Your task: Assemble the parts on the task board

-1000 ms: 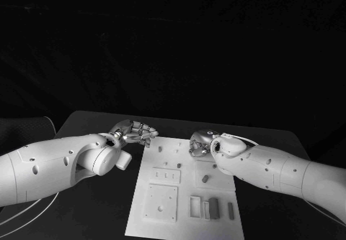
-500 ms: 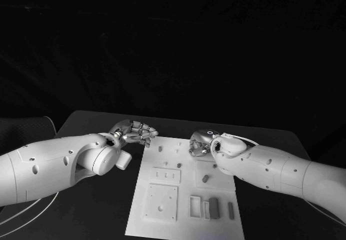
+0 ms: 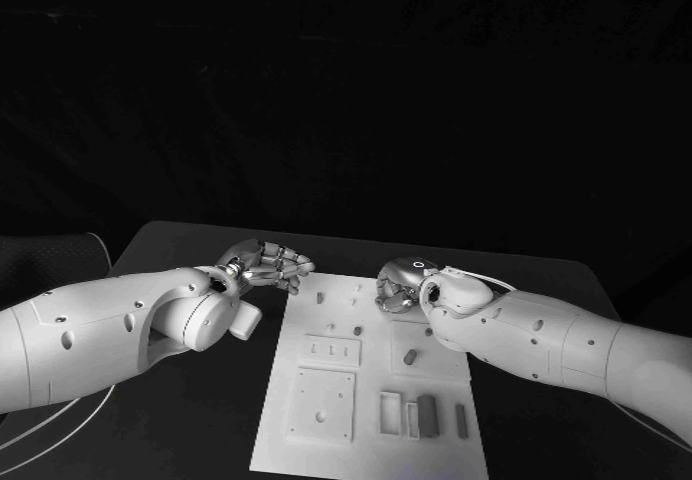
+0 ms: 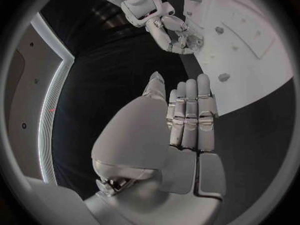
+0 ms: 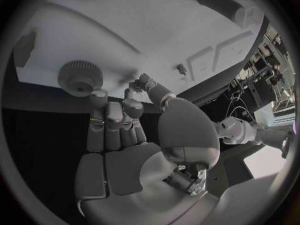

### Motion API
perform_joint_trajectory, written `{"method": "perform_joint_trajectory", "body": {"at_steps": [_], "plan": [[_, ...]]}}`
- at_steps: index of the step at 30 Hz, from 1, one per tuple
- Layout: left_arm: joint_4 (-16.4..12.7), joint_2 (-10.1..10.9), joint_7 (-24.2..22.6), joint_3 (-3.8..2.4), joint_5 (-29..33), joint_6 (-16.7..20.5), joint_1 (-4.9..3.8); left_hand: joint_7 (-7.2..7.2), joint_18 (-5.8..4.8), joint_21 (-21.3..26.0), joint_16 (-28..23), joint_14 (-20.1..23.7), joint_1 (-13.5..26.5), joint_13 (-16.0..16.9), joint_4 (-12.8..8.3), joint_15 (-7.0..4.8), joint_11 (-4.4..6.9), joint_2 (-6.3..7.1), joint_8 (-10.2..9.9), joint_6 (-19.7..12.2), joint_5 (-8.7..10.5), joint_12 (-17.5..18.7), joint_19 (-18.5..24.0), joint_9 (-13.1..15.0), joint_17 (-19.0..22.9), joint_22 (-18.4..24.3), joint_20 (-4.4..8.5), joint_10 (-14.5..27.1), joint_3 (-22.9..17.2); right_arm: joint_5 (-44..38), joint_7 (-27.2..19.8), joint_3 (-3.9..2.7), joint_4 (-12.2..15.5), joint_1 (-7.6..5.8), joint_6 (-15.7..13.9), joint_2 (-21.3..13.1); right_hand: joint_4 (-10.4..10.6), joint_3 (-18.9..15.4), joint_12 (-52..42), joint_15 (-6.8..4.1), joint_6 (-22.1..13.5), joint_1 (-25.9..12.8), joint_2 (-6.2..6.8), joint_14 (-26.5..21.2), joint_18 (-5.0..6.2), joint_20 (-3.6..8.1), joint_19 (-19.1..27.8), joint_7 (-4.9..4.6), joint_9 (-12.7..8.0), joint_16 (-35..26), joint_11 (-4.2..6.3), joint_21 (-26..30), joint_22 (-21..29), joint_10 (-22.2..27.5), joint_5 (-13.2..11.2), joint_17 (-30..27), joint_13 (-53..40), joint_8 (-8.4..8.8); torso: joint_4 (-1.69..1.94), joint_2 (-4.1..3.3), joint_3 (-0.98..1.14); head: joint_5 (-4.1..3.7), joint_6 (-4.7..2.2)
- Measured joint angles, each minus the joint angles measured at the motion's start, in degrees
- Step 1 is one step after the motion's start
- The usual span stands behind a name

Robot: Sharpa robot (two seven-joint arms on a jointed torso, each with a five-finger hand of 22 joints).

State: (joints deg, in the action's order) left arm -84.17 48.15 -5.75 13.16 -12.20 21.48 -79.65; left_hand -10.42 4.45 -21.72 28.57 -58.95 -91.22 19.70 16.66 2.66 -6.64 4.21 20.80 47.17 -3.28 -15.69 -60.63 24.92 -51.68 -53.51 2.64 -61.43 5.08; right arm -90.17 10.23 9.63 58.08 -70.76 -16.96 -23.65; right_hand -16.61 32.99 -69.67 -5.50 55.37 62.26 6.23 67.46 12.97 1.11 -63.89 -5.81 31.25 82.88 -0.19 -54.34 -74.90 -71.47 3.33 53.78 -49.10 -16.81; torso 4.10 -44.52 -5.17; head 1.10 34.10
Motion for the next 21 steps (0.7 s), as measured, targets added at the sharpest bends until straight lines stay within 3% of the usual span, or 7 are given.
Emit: {"method": "perform_joint_trajectory", "body": {"at_steps": [9,18,21], "plan": [[-0.1,0.1,0.1,0.0,-0.1,0.0,0.0,0.0,0.0,0.0,0.0,0.0,-0.2,0.0,0.0,0.0,0.0,0.21,-0.2,0.0,0.0,0.0,0.0,0.1,0.0,0.0,0.0,0.0,0.0,-0.8,0.7,0.02,0.0,0.0,-0.1,0.0,1.0,-0.9,0.0,0.0,0.9,-2.5,2.54,0.0,0.03,-0.01,0.0,-0.05,0.5,0.0,0.2,0.0,0.0,-0.2,0.0,-0.2,0.1,-0.64,0.06,0.0,-0.02,-0.1,0.08],[-0.1,0.1,0.1,0.0,-0.1,0.0,0.0,0.01,0.0,0.0,0.0,0.0,-0.2,0.0,0.0,0.0,0.01,0.21,-0.2,0.0,0.0,0.0,0.0,0.0,0.0,0.0,-0.01,0.0,0.0,-1.2,2.0,0.02,0.0,0.0,0.0,0.0,4.8,0.1,0.0,-0.12,1.0,-5.4,5.39,0.3,0.04,0.31,-0.5,-0.11,1.1,0.0,0.41,0.0,0.0,-0.4,-0.2,-0.3,0.1,-0.47,0.06,0.0,-0.03,-0.13,0.13],[-0.1,0.1,0.2,0.0,-0.1,0.0,0.0,0.01,0.0,0.0,0.0,0.0,-0.2,0.0,0.0,0.0,0.01,0.21,-0.2,0.0,0.0,0.0,0.0,0.0,0.0,0.0,-0.01,0.0,0.0,-1.3,2.4,0.02,0.0,0.0,-0.1,-0.1,6.9,0.4,0.0,-0.15,1.0,-7.0,6.94,0.4,0.04,0.38,-0.6,-0.11,1.4,0.0,0.41,0.0,0.0,-0.4,-0.2,-0.3,0.1,-0.48,0.06,0.01,-0.04,-0.1,0.2]]}}
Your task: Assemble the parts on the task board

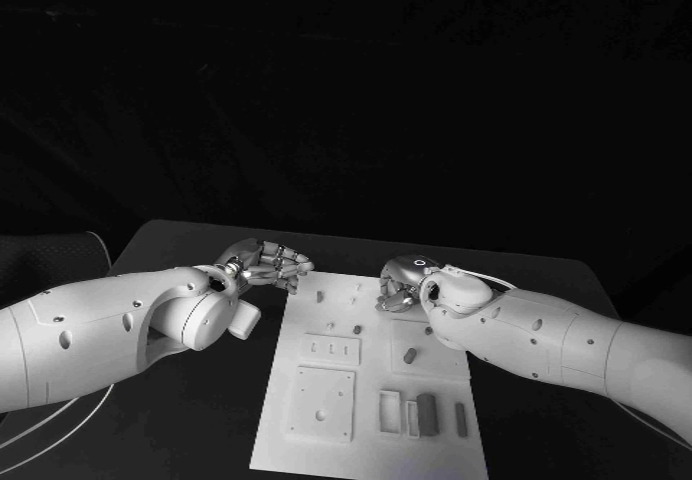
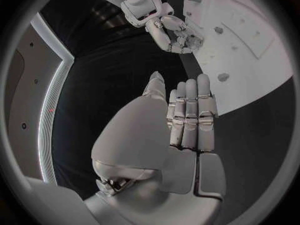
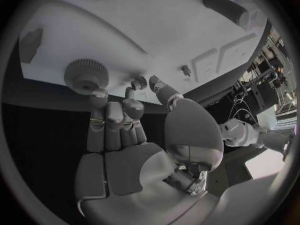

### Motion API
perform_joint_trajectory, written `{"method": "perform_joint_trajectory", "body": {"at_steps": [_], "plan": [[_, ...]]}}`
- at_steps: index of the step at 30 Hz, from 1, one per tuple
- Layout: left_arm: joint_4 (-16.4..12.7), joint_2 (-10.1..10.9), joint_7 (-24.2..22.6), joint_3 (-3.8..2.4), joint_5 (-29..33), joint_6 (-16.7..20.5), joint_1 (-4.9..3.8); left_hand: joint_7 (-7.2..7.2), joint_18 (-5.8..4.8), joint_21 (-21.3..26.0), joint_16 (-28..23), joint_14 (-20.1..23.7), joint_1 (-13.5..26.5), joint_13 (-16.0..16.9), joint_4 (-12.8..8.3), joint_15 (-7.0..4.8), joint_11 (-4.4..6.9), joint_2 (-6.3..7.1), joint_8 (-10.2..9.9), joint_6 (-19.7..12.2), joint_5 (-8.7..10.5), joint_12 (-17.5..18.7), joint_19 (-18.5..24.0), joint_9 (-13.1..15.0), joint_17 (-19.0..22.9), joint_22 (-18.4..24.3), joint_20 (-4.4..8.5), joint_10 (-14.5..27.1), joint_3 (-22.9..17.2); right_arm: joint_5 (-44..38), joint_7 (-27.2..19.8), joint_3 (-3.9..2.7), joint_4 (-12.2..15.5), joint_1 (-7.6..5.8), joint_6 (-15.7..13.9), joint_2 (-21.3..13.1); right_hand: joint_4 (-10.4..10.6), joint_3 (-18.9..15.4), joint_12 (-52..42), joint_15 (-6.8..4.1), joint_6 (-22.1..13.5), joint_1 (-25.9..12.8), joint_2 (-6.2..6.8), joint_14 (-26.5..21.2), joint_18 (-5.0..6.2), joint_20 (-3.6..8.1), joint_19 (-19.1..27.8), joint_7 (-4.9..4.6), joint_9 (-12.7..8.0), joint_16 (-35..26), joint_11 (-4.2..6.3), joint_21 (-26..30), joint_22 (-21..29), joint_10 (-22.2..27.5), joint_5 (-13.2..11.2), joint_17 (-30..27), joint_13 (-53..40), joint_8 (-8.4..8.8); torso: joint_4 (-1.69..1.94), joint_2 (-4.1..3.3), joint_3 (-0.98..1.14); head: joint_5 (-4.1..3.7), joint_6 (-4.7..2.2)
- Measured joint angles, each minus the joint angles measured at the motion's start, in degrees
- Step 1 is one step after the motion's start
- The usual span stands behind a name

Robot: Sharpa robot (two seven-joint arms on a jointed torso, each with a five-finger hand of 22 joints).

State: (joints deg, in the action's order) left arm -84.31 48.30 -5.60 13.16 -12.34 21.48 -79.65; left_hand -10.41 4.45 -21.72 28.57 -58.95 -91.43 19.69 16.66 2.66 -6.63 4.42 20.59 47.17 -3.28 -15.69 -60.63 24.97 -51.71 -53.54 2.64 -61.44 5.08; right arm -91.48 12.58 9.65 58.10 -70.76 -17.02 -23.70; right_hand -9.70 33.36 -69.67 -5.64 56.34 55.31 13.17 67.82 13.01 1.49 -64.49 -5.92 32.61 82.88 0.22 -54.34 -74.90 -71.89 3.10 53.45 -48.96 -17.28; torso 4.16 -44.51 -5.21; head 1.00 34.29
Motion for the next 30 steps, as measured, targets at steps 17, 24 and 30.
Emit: {"method": "perform_joint_trajectory", "body": {"at_steps": [17,24,30], "plan": [[-0.1,0.1,0.2,0.0,-0.1,0.0,-0.01,-0.12,0.0,0.0,0.0,0.0,0.0,0.0,0.0,0.0,-0.22,0.0,0.0,-0.3,0.0,0.0,0.1,0.0,0.0,0.0,-0.1,0.2,0.0,0.1,0.7,-0.02,0.2,0.0,0.1,0.0,2.6,-0.5,0.0,-0.39,0.3,-2.0,1.51,0.0,0.0,0.3,-0.4,0.31,0.9,0.2,0.2,0.0,0.0,-0.2,0.0,0.0,-0.1,-0.3,0.01,0.01,-0.03,-0.11,-0.05],[-0.1,0.2,0.2,-0.01,-0.2,0.0,-0.01,-0.11,0.0,0.0,0.0,0.0,0.0,0.0,0.0,0.0,-0.22,0.0,0.0,-0.3,0.0,0.0,0.1,0.0,0.0,0.0,-0.1,0.2,0.0,0.3,0.7,-0.01,0.6,0.0,-0.2,-0.8,2.6,-0.5,0.0,-0.39,0.4,-2.0,1.51,-0.1,-0.01,0.47,-0.2,0.38,1.1,0.2,0.41,0.0,0.0,0.0,0.0,0.0,-0.1,-0.3,0.03,0.01,-0.05,-0.13,-0.03],[-0.1,0.2,0.3,-0.01,-0.2,0.0,-0.02,-0.11,0.0,0.0,0.0,0.0,0.0,0.1,0.0,0.0,-0.21,0.0,0.0,-0.3,0.0,0.0,0.1,0.0,0.0,0.0,-0.1,0.2,0.0,0.9,0.7,-0.12,1.5,0.0,-1.6,-2.1,2.6,-0.5,0.0,-0.53,0.4,-2.0,1.51,0.1,-0.01,0.46,-0.2,0.38,1.1,0.2,0.42,0.0,0.0,0.0,0.0,0.0,-0.2,-0.3,0.01,0.02,-0.03,-0.19,-0.13]]}}
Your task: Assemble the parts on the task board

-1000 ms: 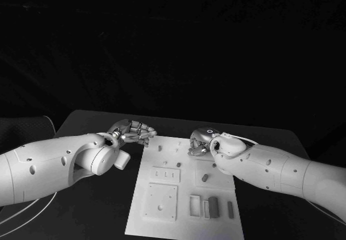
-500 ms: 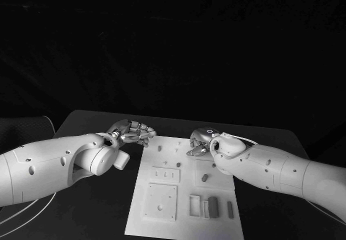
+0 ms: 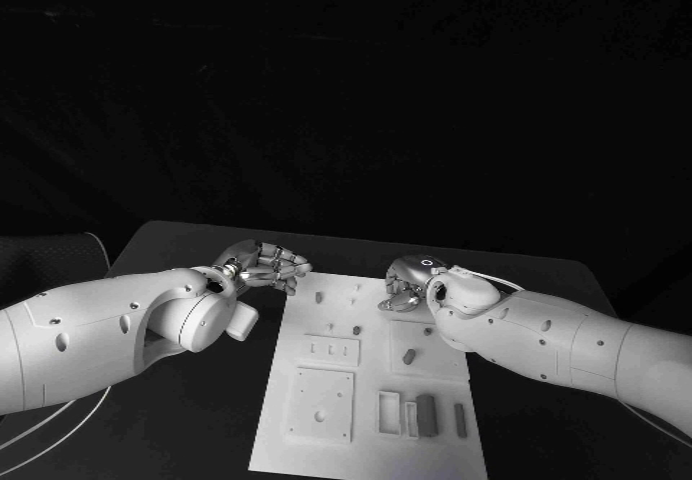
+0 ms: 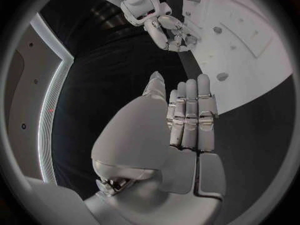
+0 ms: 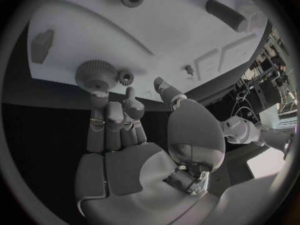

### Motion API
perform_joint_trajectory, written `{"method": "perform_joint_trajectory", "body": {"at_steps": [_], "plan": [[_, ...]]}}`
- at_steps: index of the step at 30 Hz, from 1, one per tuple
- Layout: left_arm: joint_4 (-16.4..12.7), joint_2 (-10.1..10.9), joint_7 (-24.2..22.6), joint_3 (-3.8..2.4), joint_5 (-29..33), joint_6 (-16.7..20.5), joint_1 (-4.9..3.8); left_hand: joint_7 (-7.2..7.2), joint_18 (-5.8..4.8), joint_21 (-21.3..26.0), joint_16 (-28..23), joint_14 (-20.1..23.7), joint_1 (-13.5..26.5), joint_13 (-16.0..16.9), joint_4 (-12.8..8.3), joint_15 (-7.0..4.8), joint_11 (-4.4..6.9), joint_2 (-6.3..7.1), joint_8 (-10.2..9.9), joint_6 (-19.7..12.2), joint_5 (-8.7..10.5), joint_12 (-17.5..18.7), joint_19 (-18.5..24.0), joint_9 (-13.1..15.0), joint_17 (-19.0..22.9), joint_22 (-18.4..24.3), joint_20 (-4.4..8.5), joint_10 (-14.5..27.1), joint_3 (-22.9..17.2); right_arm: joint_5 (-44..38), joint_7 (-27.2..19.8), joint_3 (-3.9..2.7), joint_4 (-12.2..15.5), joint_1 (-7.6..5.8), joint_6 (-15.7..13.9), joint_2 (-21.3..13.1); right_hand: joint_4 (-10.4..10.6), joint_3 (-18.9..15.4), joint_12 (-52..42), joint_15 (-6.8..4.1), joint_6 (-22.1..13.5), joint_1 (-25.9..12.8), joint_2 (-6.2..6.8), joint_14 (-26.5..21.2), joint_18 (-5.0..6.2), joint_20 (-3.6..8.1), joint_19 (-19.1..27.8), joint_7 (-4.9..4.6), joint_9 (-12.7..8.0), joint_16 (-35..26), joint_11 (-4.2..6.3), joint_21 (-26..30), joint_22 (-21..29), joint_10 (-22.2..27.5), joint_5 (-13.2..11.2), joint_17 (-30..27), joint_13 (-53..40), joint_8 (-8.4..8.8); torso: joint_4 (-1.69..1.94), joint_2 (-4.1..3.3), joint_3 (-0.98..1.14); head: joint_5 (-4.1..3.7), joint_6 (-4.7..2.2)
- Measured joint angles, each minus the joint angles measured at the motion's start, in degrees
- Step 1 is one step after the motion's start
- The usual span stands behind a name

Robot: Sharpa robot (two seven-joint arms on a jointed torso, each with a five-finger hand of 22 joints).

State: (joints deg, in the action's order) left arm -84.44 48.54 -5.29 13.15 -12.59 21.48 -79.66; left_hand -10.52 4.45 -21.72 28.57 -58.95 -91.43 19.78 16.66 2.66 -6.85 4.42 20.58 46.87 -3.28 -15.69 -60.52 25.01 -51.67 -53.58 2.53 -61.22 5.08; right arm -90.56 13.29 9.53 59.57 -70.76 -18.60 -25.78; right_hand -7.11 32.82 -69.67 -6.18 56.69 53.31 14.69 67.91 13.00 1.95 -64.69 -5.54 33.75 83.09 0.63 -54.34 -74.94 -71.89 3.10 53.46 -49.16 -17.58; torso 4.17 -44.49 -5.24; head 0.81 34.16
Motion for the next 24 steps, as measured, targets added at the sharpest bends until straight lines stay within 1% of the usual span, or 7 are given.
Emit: {"method": "perform_joint_trajectory", "body": {"at_steps": [7,10,14,16,19,21,24], "plan": [[0.0,0.1,0.0,0.0,0.0,0.0,-0.03,0.0,0.0,0.0,0.0,0.0,0.0,0.0,0.0,0.0,0.0,0.0,0.0,0.0,0.0,0.0,0.0,0.1,0.0,0.0,0.0,0.0,0.0,0.5,0.0,-0.93,0.3,-0.03,-0.6,-1.0,0.0,0.0,0.0,-0.02,-0.4,0.0,0.0,0.0,-0.01,0.2,-0.2,-0.01,0.0,0.2,0.0,0.0,0.0,0.0,0.0,-0.1,-0.1,0.0,-0.03,0.01,0.02,-0.07,-0.18],[0.0,0.1,0.1,0.0,-0.1,0.0,-0.03,0.0,0.0,0.0,0.0,0.0,0.0,0.0,0.0,0.0,0.0,0.0,0.0,0.0,0.0,0.0,0.0,0.1,0.0,0.0,-0.01,0.0,0.0,0.6,0.1,-1.04,-0.1,-0.04,-0.6,-1.2,0.0,0.0,0.0,-0.02,-0.4,0.0,0.0,0.0,-0.01,0.2,-0.2,-0.01,0.0,0.2,0.0,0.0,0.0,0.0,0.0,-0.1,-0.1,0.0,-0.03,0.01,0.03,-0.07,-0.19],[0.1,0.1,0.1,0.0,-0.1,0.0,-0.03,0.01,0.0,0.0,0.0,0.0,0.0,0.0,0.0,0.0,0.0,0.0,0.0,0.0,0.0,0.0,0.0,0.1,0.0,0.0,-0.01,0.0,0.0,0.8,0.1,-1.1,-0.6,-0.04,-0.5,-1.2,0.0,0.0,0.0,-0.02,-0.6,0.3,-0.34,0.1,-0.01,0.2,-0.2,-0.19,0.0,0.2,0.0,0.0,0.0,0.0,0.0,-0.1,-0.1,0.0,-0.02,0.01,0.03,-0.07,-0.19],[0.1,0.1,0.1,0.0,-0.1,0.0,-0.03,0.01,0.0,0.0,0.0,0.0,0.0,0.0,0.0,0.0,0.01,0.0,0.0,0.0,0.0,0.0,0.0,0.1,0.0,0.0,-0.01,0.0,0.0,1.0,0.0,-1.14,-1.1,-0.03,-0.4,-1.1,-0.1,0.0,0.0,-0.01,-0.8,0.9,-0.93,0.1,-0.01,0.2,-0.2,-0.19,0.1,0.2,0.0,0.0,0.0,0.0,0.0,-0.1,-0.1,0.23,-0.01,0.01,0.05,-0.07,-0.19],[0.1,0.1,0.1,0.0,-0.1,0.0,-0.03,0.01,0.0,0.0,0.0,0.0,0.0,0.0,0.0,0.0,0.01,0.0,0.0,0.0,0.0,0.0,0.0,0.1,0.0,0.0,0.02,0.0,0.0,1.5,-0.3,-1.17,-1.6,-0.03,-0.1,-1.1,-1.5,0.2,0.0,-0.01,-1.5,2.7,-2.01,0.1,0.0,0.41,0.0,-0.45,0.1,0.2,0.0,0.0,0.0,0.0,0.0,-0.1,-0.2,0.69,-0.01,0.01,0.07,-0.07,-0.19],[0.2,0.1,0.1,0.0,-0.1,0.0,-0.04,0.01,0.0,0.1,0.0,0.0,0.0,0.0,0.0,0.0,0.01,0.0,0.0,0.0,0.0,0.0,-0.1,0.1,0.0,0.0,0.12,0.0,0.0,1.8,-0.5,-1.17,-1.7,-0.03,0.2,-1.1,-2.9,-0.3,0.0,0.14,-1.8,3.8,-3.19,-0.1,-0.01,0.51,0.1,-0.6,0.1,0.2,0.0,0.0,0.0,0.0,0.0,-0.1,-0.3,0.69,0.01,0.0,0.07,-0.08,-0.2],[0.3,0.1,0.2,0.0,-0.1,0.0,-0.04,0.01,0.0,0.2,0.0,0.0,0.0,0.0,0.0,0.0,0.01,0.0,0.0,0.0,0.0,0.0,-0.1,0.1,0.0,0.0,0.12,0.0,0.0,2.2,-0.8,-1.18,-1.8,-0.03,0.6,-1.1,-3.5,-0.8,0.0,0.28,-1.8,3.6,-3.95,-0.3,-0.02,0.38,0.4,-0.59,0.1,0.2,-0.03,0.0,0.0,0.0,0.0,-0.1,-0.3,0.83,0.03,0.0,0.07,-0.11,-0.21]]}}
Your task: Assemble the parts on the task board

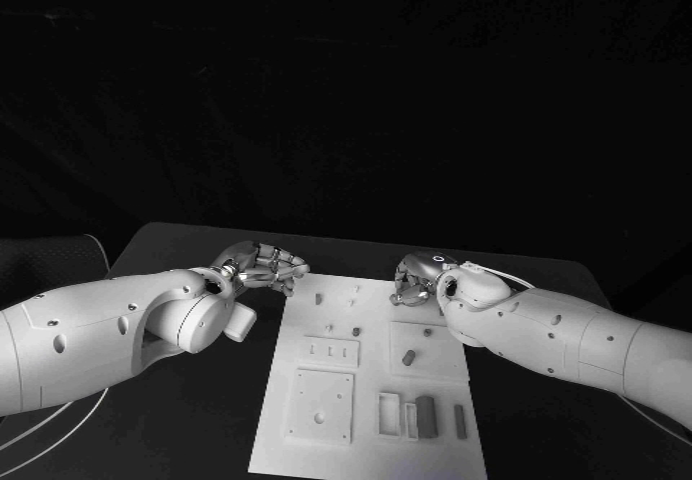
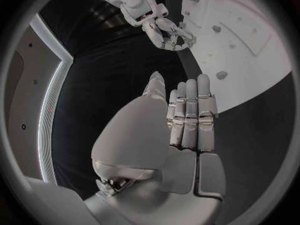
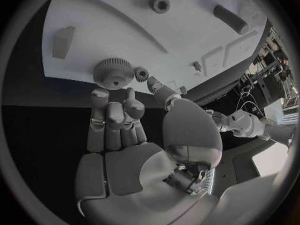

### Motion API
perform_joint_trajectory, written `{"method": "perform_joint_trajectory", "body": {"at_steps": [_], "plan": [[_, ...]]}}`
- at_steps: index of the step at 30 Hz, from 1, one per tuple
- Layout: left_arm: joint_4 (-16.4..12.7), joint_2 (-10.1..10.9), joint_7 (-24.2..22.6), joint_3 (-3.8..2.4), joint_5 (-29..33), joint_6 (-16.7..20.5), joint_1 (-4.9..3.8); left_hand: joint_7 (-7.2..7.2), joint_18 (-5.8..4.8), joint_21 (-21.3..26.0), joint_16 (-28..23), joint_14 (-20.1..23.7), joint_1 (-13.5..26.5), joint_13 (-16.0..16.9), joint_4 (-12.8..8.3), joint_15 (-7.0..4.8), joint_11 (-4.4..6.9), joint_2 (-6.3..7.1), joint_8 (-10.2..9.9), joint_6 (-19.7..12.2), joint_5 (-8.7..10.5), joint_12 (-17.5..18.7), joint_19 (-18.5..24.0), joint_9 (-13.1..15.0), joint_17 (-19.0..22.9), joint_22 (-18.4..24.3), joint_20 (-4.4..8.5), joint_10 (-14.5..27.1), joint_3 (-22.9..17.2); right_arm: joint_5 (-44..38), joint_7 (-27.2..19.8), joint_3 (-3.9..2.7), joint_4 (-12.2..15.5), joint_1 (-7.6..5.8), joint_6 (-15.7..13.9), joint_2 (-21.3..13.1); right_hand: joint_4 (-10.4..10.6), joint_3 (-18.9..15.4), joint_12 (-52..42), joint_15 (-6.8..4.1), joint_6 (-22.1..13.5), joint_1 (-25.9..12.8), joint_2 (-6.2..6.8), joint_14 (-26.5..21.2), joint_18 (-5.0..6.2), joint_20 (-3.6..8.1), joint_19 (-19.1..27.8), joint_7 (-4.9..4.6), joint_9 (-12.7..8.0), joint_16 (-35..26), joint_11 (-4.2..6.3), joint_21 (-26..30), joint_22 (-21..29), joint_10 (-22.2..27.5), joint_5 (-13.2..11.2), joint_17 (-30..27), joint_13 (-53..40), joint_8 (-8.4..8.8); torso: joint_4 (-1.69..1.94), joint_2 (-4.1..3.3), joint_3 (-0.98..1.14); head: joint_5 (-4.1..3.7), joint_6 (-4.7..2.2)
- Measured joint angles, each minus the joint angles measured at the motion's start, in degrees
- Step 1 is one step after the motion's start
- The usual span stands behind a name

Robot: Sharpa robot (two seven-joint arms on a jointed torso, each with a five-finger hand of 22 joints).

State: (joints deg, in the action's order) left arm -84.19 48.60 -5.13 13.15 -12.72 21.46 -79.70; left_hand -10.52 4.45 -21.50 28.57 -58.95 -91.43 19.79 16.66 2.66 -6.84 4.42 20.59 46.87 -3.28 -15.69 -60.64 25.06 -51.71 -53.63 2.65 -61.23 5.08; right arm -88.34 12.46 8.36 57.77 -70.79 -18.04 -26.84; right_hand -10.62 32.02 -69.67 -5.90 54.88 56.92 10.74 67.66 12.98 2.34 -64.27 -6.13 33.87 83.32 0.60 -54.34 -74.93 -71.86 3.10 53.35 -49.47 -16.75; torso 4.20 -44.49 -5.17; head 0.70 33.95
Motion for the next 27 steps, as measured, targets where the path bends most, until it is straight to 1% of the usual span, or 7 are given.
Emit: {"method": "perform_joint_trajectory", "body": {"at_steps": [5,10,13,16,21,23,27], "plan": [[0.0,-0.1,0.0,0.0,0.0,0.0,0.0,0.0,0.0,0.0,0.0,0.0,0.0,0.0,0.0,0.0,0.0,0.0,0.0,0.0,0.0,0.0,0.0,0.1,0.0,0.0,0.0,0.0,0.0,0.7,-0.6,-0.01,-0.7,0.0,0.7,0.3,-0.2,-0.2,0.0,0.01,-0.1,-0.1,-0.93,0.0,0.0,0.0,0.0,0.09,0.0,0.0,-0.19,0.0,0.0,0.2,0.0,0.0,0.0,0.14,0.0,-0.01,-0.01,-0.01,0.08],[0.1,-0.2,0.1,0.0,0.0,0.0,0.0,0.0,0.0,0.0,0.0,0.0,0.0,0.0,0.0,0.0,0.0,0.0,0.0,0.0,0.0,0.0,0.0,0.0,0.0,0.0,0.0,0.0,0.0,1.5,-1.4,-0.01,-0.5,0.0,1.2,0.0,-3.2,-0.4,0.0,0.01,0.0,1.2,-5.41,0.0,0.0,-0.19,0.2,0.07,0.2,0.0,-0.19,0.0,0.0,0.2,0.0,0.0,-0.1,0.14,0.0,-0.01,-0.03,0.03,0.07],[0.2,-0.2,0.1,0.0,0.0,0.0,0.0,0.01,0.0,0.0,0.0,0.0,0.0,0.0,0.0,0.0,0.0,0.0,0.0,0.0,0.0,0.0,0.0,0.0,0.0,0.0,0.0,0.0,0.0,1.8,-1.8,-0.01,-0.2,0.0,1.4,-0.1,-4.8,-0.6,0.0,0.01,0.6,1.6,-7.17,0.0,0.0,-0.33,0.3,0.12,0.2,0.0,-0.19,-0.2,0.0,0.2,0.0,0.0,-0.1,0.14,0.0,-0.01,-0.03,0.04,0.07],[0.2,-0.2,0.1,0.0,-0.1,0.0,0.0,0.01,0.0,0.0,0.0,0.0,0.0,0.0,0.0,0.0,0.0,0.0,0.0,0.0,0.0,0.0,0.0,0.0,0.0,0.0,0.0,0.0,0.0,2.1,-2.2,-0.01,0.0,0.0,1.7,-0.2,-5.5,-0.8,0.0,0.02,0.7,1.6,-7.32,0.0,0.0,-0.4,0.4,0.09,0.2,0.0,-0.19,-0.2,0.0,0.2,0.0,0.0,-0.1,0.14,0.0,-0.01,-0.03,0.04,0.1],[0.2,-0.2,0.2,0.01,-0.1,0.0,0.0,0.02,0.0,0.0,0.0,0.0,0.0,0.0,0.0,0.0,0.0,0.0,0.0,0.0,0.0,0.0,0.0,0.0,0.0,0.0,-0.01,0.0,0.0,2.4,-2.9,-0.01,0.4,0.0,2.1,-0.5,-5.7,-0.6,0.0,-0.01,1.8,2.4,-8.32,0.0,0.0,-0.41,0.4,0.66,0.5,0.0,-0.19,-0.2,0.0,0.2,0.0,0.0,-0.1,-0.07,-0.05,-0.01,-0.03,0.08,0.12],[0.2,-0.1,0.2,0.01,-0.1,0.0,0.0,0.02,0.0,0.0,0.0,0.0,0.0,0.0,0.0,0.0,0.0,0.0,0.0,0.0,0.0,0.0,0.0,0.0,0.0,0.0,-0.01,0.0,0.0,2.5,-3.1,-0.01,0.5,0.0,2.3,-0.6,-5.8,0.2,0.0,-0.15,2.4,2.7,-9.21,-0.2,0.0,-0.41,0.4,0.9,0.6,0.0,0.0,-0.2,0.0,0.0,0.0,0.0,-0.1,-0.33,-0.07,-0.01,-0.03,0.08,0.12],[0.2,-0.1,0.2,0.01,-0.1,0.0,0.0,0.02,0.0,0.0,0.0,0.0,0.0,0.0,0.0,0.01,0.0,0.0,0.0,0.0,0.0,0.0,0.0,0.0,0.0,0.0,-0.01,0.0,0.0,2.7,-3.6,-0.01,0.7,0.0,2.5,-0.7,-5.3,1.4,0.0,-0.29,2.6,2.8,-9.26,-0.4,0.0,-0.41,0.4,0.91,0.8,0.0,0.03,-0.2,0.0,0.0,0.0,0.0,-0.1,-0.33,-0.07,-0.01,-0.03,0.03,0.12]]}}
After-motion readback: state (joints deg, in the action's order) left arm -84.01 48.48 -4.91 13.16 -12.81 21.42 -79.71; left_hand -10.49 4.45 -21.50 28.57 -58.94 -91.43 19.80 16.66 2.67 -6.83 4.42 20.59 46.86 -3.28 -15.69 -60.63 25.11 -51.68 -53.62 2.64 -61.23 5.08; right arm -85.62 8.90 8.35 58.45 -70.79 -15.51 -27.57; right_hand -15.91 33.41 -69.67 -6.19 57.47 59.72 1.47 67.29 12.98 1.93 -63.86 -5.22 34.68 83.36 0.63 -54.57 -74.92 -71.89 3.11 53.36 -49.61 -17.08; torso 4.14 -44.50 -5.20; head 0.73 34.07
